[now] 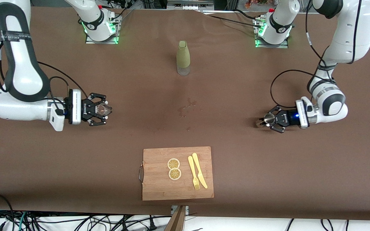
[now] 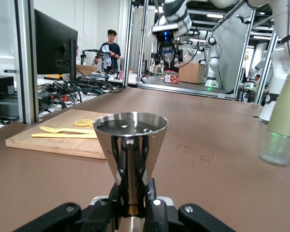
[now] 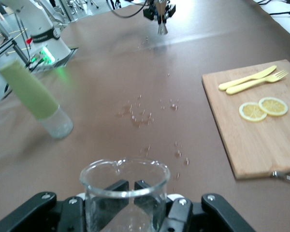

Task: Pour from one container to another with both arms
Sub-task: 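Lower the glass cup and the jigger onto the table with both grippers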

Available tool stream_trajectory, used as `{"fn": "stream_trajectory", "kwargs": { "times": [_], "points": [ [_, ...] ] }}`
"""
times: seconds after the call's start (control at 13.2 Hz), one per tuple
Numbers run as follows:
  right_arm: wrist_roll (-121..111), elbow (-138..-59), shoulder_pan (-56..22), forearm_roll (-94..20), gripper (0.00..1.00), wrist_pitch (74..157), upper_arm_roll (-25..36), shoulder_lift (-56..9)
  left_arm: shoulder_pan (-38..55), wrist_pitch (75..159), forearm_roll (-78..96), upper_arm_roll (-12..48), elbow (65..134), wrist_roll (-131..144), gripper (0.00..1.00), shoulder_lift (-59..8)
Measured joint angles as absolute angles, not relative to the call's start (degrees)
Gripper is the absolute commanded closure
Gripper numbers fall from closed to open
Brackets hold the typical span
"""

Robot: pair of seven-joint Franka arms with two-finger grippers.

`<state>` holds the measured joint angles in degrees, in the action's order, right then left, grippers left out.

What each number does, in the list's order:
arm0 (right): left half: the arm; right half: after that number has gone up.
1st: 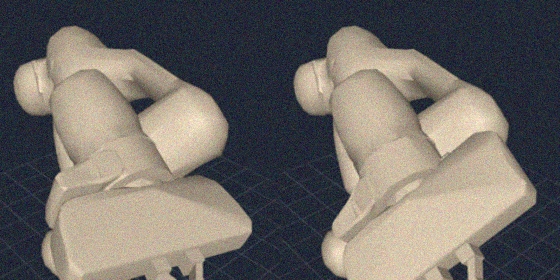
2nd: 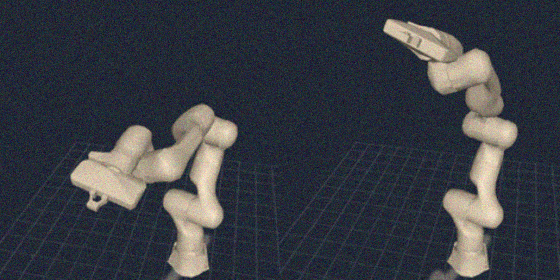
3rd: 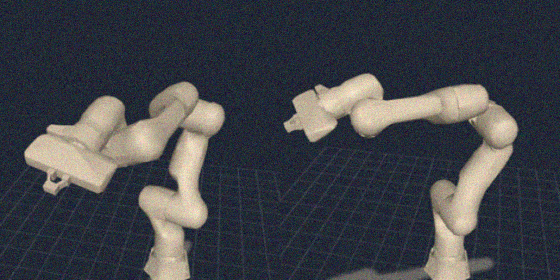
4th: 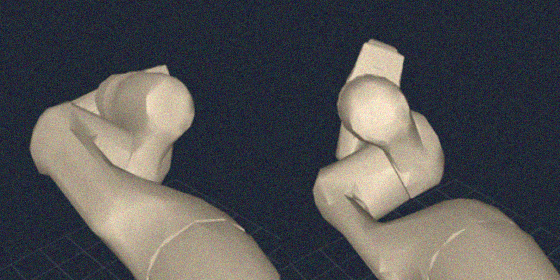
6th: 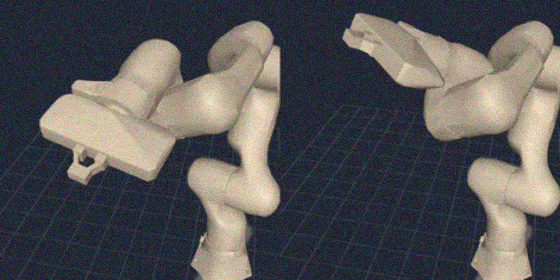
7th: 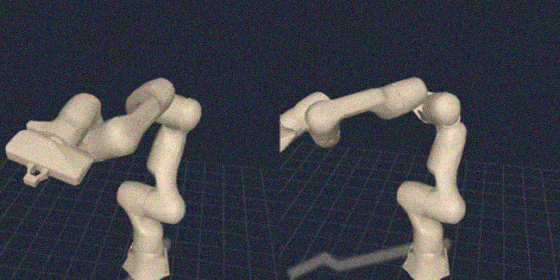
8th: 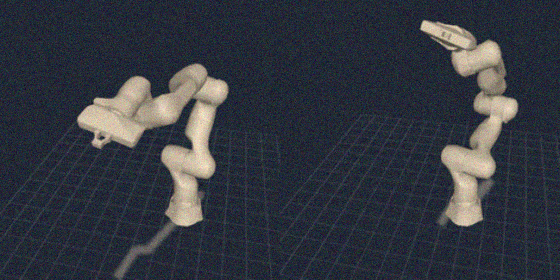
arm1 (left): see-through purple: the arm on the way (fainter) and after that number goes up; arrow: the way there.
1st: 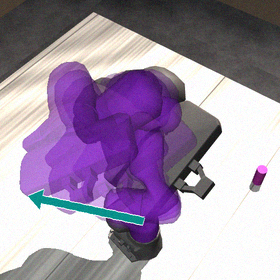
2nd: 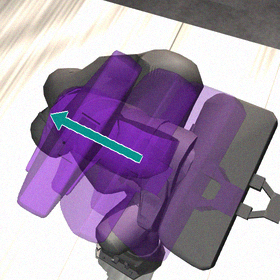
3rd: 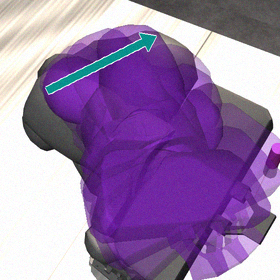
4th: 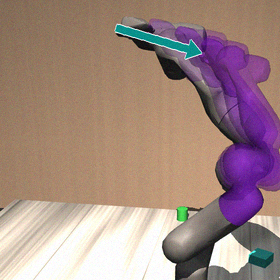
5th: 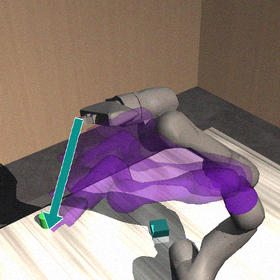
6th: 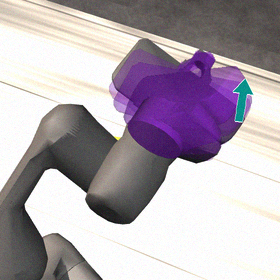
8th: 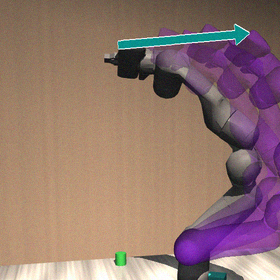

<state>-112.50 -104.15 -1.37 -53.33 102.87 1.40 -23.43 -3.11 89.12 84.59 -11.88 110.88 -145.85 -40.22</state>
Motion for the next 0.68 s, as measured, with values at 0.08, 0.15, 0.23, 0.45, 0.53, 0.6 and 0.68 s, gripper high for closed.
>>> {"fn": "stream_trajectory", "kwargs": {
  "times": [0.08,0.15,0.23,0.45,0.53,0.6,0.68],
  "points": [
    [-117.12,-105.53,-0.14,-54.33,0.96,102.87,1.70,-24.23,-3.80,87.05,83.53,-13.39,110.88,-147.10,1.00,-40.42],
    [-122.00,-106.62,0.80,-56.34,0.96,102.88,2.25,-25.59,-4.13,84.79,82.90,-15.14,110.84,-148.28,1.00,-40.96],
    [-126.27,-107.34,1.31,-59.00,0.96,102.90,3.13,-27.35,-4.26,82.37,82.69,-16.95,110.57,-149.22,1.00,-41.88],
    [-136.94,-108.07,1.89,-65.41,0.96,102.92,5.71,-33.20,-4.36,76.13,82.28,-21.87,107.13,-151.53,1.00,-46.48],
    [-140.39,-108.17,2.25,-67.29,0.96,102.95,6.02,-35.18,-4.56,75.12,81.21,-23.04,105.37,-151.91,1.00,-47.69],
    [-144.33,-108.22,2.73,-69.68,0.96,102.97,6.29,-37.36,-4.90,74.65,80.11,-23.98,103.63,-152.01,1.00,-48.41],
    [-148.07,-108.25,3.23,-72.28,0.96,102.95,6.59,-39.46,-5.30,74.35,79.30,-24.84,102.23,-152.01,1.00,-48.74]
  ]
}}
